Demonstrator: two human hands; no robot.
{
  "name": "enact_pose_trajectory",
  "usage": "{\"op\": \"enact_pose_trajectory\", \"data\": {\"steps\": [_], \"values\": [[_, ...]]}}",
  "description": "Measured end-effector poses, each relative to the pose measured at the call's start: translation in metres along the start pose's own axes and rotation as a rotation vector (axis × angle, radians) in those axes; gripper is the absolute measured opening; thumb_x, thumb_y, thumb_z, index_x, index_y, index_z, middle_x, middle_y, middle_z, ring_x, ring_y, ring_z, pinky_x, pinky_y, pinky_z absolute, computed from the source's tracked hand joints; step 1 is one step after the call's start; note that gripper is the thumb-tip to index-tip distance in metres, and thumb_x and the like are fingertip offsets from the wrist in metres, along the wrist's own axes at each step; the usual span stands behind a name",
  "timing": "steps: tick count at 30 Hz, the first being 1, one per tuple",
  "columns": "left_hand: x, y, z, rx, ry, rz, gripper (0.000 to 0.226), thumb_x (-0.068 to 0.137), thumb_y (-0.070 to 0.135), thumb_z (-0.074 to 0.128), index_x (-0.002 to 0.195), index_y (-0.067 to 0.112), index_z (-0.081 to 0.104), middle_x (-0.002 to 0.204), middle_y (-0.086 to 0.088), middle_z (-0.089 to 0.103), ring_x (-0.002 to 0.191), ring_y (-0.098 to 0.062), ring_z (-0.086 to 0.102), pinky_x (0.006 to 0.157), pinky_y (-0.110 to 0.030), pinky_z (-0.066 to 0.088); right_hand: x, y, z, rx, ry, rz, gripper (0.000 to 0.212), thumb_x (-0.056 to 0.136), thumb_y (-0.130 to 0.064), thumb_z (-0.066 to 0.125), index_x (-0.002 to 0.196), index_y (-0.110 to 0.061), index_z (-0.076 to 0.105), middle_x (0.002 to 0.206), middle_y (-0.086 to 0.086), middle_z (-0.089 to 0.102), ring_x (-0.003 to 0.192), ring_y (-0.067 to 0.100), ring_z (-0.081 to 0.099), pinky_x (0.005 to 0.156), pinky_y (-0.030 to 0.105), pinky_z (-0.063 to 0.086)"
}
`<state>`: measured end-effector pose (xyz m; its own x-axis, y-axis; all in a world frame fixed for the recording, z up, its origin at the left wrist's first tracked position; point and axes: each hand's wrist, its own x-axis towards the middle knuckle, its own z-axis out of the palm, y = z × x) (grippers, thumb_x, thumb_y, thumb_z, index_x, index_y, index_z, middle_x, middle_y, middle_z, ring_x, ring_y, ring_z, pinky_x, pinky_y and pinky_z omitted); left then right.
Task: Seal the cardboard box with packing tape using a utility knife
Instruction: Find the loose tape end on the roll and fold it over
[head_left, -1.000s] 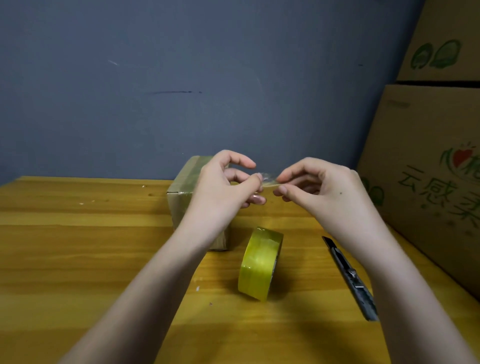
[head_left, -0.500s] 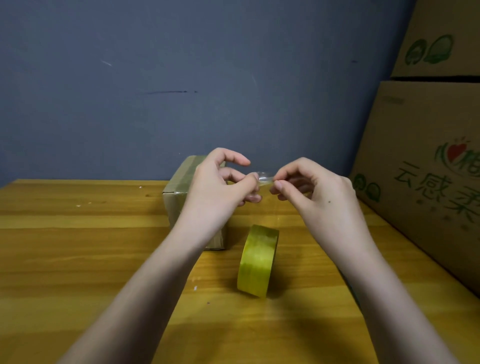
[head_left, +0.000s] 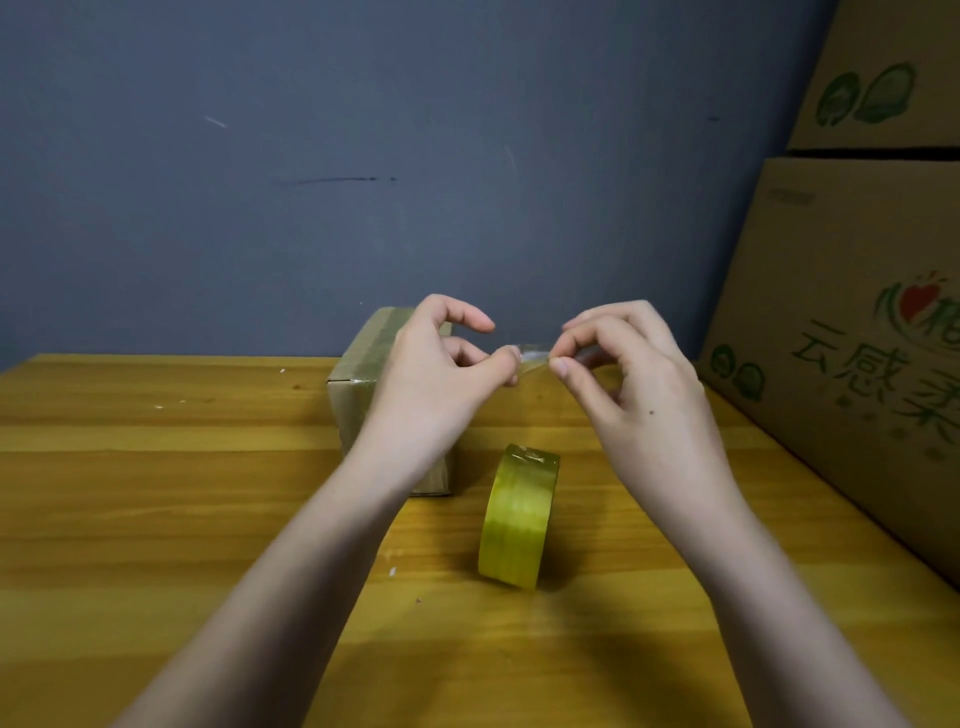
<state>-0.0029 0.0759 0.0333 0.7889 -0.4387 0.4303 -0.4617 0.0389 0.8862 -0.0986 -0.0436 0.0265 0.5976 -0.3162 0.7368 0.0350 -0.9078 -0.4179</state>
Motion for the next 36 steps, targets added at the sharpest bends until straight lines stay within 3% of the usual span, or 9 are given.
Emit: {"op": "enact_pose_trajectory", "data": {"steps": [4,6,9,12,15,19,25,28,36], "values": [[-0.001,-0.002,0.000,0.076,0.033,0.029,0.032,0.081,0.024,0.070,0.104,0.021,0.049,0.069,-0.006,0.066,0.065,-0.017,0.059,0.071,-0.043,0.051,0.000,0.001,0.001,-0.010,-0.007,-0.004,0.005,0.089,-0.027,0.060,0.090,-0.024,0.063,0.104,-0.009,0.052,0.087,0.002,0.055,0.063,0.022,0.051],[0.000,-0.003,-0.001,0.155,0.077,0.076,0.032,0.080,0.026,0.068,0.104,0.024,0.048,0.071,0.001,0.060,0.064,-0.012,0.056,0.064,-0.034,0.047,0.001,0.002,0.000,-0.004,-0.002,0.007,0.005,0.089,-0.027,0.060,0.090,-0.024,0.064,0.103,-0.010,0.051,0.088,0.000,0.054,0.064,0.020,0.050],[0.002,0.000,-0.005,0.038,0.060,0.189,0.018,0.081,0.021,0.060,0.098,0.023,0.054,0.084,0.003,0.056,0.079,-0.011,0.057,0.073,-0.029,0.050,0.002,0.005,0.001,0.039,-0.009,0.036,0.005,0.089,-0.026,0.061,0.089,-0.024,0.065,0.101,-0.012,0.051,0.091,-0.003,0.052,0.064,0.017,0.048],[0.002,0.002,-0.009,0.212,-0.058,0.345,0.015,0.081,0.027,0.061,0.094,0.027,0.066,0.100,0.005,0.054,0.099,-0.001,0.054,0.085,-0.011,0.042,0.002,0.007,0.002,0.079,-0.005,0.047,0.003,0.088,-0.026,0.062,0.087,-0.025,0.066,0.095,-0.013,0.050,0.090,-0.007,0.051,0.065,0.014,0.045],[0.005,-0.006,-0.010,0.406,-0.113,0.374,0.013,0.078,0.038,0.071,0.090,0.036,0.069,0.099,0.010,0.049,0.102,0.001,0.050,0.089,-0.014,0.037,0.004,0.009,0.002,0.139,0.000,0.063,0.003,0.087,-0.024,0.064,0.085,-0.026,0.066,0.092,-0.013,0.052,0.087,-0.009,0.051,0.068,0.010,0.042],[0.008,-0.012,-0.009,0.443,-0.092,0.395,0.007,0.077,0.038,0.072,0.083,0.035,0.071,0.096,0.009,0.050,0.098,-0.001,0.051,0.088,-0.021,0.041,0.004,0.009,0.001,0.158,-0.015,0.075,0.004,0.086,-0.025,0.065,0.084,-0.027,0.065,0.090,-0.015,0.053,0.086,-0.010,0.051,0.069,0.007,0.041],[0.010,-0.009,-0.010,0.187,-0.218,0.220,0.016,0.080,0.020,0.073,0.075,0.035,0.071,0.087,0.010,0.065,0.091,-0.003,0.060,0.085,-0.019,0.045,0.005,0.008,-0.002,0.168,-0.033,0.084,0.004,0.087,-0.026,0.064,0.084,-0.026,0.067,0.083,-0.018,0.062,0.088,-0.004,0.056,0.070,0.007,0.041],[0.010,-0.007,-0.012,0.086,-0.266,0.111,0.006,0.082,0.017,0.071,0.083,0.020,0.076,0.088,0.004,0.075,0.089,-0.008,0.068,0.082,-0.017,0.052,0.004,0.007,-0.002,0.203,-0.045,0.111,0.004,0.087,-0.025,0.064,0.084,-0.026,0.067,0.079,-0.021,0.064,0.086,-0.005,0.058,0.070,0.009,0.045],[0.009,-0.008,-0.011,-0.059,-0.253,0.009,0.013,0.081,0.009,0.071,0.081,-0.004,0.070,0.077,-0.009,0.076,0.064,-0.014,0.072,0.063,-0.016,0.056,0.003,0.008,-0.001,0.285,-0.058,0.138,0.005,0.088,-0.020,0.064,0.084,-0.023,0.065,0.075,-0.013,0.069,0.073,0.002,0.067,0.069,0.017,0.054]]}}
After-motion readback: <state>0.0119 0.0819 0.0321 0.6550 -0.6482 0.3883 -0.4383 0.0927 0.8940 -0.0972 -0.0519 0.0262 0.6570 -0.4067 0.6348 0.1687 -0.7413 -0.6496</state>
